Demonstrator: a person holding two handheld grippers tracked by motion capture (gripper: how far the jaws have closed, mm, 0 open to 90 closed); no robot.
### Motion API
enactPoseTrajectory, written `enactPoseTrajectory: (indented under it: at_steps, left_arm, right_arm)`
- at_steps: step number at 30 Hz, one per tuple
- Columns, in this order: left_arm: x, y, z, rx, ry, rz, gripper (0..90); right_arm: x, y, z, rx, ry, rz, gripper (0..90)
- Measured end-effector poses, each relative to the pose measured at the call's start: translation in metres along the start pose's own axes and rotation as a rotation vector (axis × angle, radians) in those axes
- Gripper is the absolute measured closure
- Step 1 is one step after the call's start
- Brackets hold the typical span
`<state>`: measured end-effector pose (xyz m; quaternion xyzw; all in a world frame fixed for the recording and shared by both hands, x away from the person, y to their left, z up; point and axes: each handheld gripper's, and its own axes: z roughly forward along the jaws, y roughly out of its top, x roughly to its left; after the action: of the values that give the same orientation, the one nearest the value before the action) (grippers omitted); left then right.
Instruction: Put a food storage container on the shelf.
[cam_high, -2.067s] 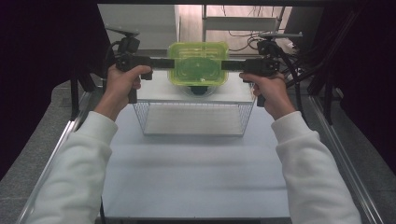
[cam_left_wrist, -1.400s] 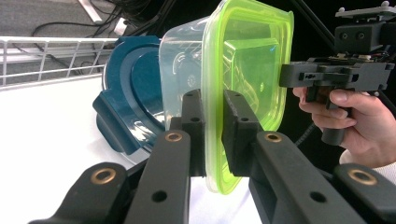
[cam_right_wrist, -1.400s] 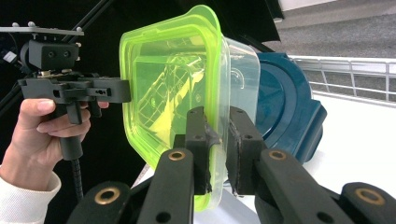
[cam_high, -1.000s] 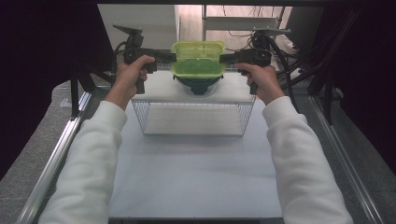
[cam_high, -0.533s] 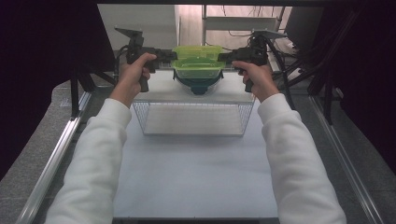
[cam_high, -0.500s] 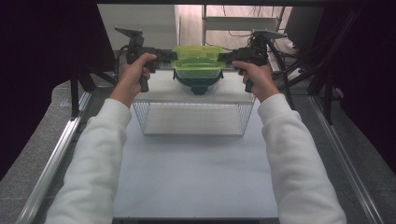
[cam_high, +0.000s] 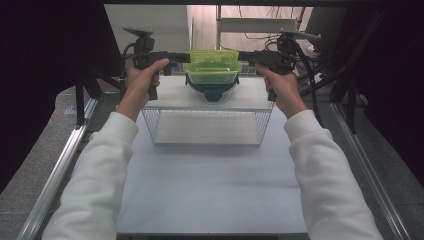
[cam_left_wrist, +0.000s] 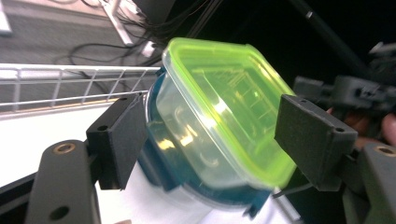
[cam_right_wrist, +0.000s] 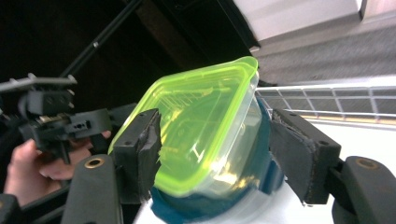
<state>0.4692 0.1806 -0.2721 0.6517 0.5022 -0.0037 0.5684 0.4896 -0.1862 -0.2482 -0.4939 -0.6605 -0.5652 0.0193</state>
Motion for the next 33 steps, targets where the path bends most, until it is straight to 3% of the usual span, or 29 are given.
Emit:
enactPoseTrajectory:
  at_steps: [6, 9, 14, 22, 27, 33]
  left_arm:
    - [-0.019, -0.010, -0.016, 0.004, 0.039, 0.121, 22.6]
    - [-0.027, -0.018, -0.022, -0.009, 0.037, 0.154, 21.7]
    - [-0.034, -0.033, -0.033, -0.023, 0.070, 0.220, 21.6]
    - [-0.038, -0.062, -0.051, -0.042, 0.080, 0.278, 21.8]
    - [-0.039, -0.091, -0.063, -0.031, 0.094, 0.319, 21.5]
    - [-0.038, -0.131, -0.077, -0.024, 0.119, 0.359, 21.3]
  right_arm:
    - [0.009, -0.012, -0.018, 0.014, -0.017, -0.165, 33.3]
    - [0.012, -0.021, -0.026, 0.024, -0.024, -0.242, 33.0]
    - [0.009, -0.034, -0.038, 0.029, 0.001, -0.278, 31.3]
    - [0.001, -0.050, -0.055, 0.031, 0.025, -0.296, 30.8]
    - [0.001, -0.067, -0.068, 0.036, 0.028, -0.333, 30.9]
    - [-0.001, -0.097, -0.083, 0.056, -0.006, -0.395, 30.8]
